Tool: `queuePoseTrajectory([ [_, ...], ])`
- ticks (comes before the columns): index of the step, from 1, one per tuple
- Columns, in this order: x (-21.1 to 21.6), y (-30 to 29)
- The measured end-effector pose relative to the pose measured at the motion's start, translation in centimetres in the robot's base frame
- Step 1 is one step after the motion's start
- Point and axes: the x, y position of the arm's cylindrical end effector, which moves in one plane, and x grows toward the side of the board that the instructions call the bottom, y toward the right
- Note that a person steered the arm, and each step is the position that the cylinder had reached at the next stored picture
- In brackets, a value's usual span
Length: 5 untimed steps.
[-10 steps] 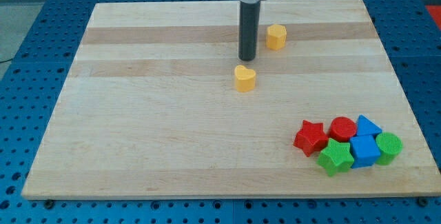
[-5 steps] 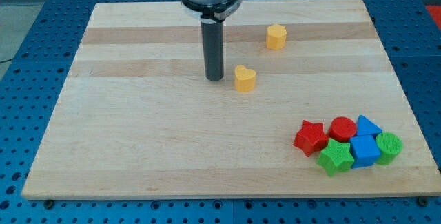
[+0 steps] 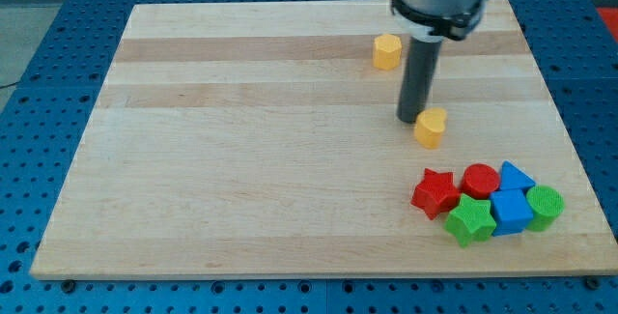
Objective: Push yellow heart to the top of the red circle
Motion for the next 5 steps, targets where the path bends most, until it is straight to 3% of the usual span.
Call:
queuePoseTrajectory([
  [3, 4.8, 1.5],
  [5, 2.3, 3.1],
])
